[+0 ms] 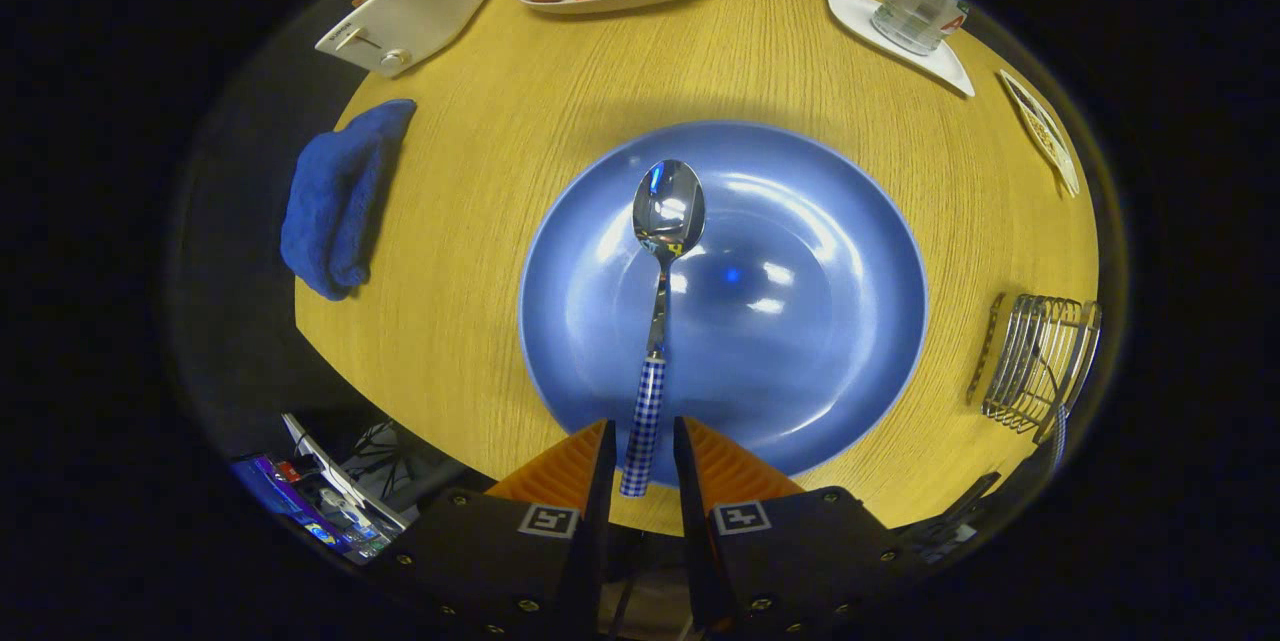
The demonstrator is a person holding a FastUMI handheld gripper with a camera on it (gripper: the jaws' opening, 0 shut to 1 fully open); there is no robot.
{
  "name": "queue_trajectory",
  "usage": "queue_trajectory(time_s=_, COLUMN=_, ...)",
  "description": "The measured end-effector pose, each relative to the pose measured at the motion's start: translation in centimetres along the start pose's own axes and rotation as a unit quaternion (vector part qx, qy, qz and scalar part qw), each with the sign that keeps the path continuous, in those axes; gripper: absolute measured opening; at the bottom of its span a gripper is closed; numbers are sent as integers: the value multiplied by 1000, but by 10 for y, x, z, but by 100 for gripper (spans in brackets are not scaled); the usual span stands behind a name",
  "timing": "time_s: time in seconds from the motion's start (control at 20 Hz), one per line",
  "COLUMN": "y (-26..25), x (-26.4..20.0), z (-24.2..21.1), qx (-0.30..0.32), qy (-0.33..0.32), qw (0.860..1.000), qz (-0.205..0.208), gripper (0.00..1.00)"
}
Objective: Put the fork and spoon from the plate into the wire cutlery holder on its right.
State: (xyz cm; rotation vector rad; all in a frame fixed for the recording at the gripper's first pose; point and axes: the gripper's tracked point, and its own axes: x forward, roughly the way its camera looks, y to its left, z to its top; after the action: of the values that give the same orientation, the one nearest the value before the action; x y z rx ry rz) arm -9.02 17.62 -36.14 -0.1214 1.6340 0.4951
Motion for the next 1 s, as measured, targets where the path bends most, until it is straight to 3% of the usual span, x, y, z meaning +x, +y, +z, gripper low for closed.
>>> queue_trajectory(time_s=0.15, y=-3, x=9, z=-1, qx=2, qy=5, qw=1000, qz=-7, gripper=33)
queue_trajectory(time_s=0.2, y=-4, x=11, z=-4, qx=-2, qy=8, qw=1000, qz=-5, gripper=16)
queue_trajectory(time_s=0.3, y=-9, x=10, z=-4, qx=-17, qy=9, qw=1000, qz=-12, gripper=15)
queue_trajectory(time_s=0.35, y=-14, x=15, z=-7, qx=-29, qy=9, qw=999, qz=-19, gripper=3)
queue_trajectory(time_s=0.55, y=-20, x=-6, z=-12, qx=-67, qy=27, qw=997, qz=-13, gripper=3)
queue_trajectory(time_s=1.0, y=-74, x=-54, z=-23, qx=-73, qy=38, qw=996, qz=-36, gripper=3)
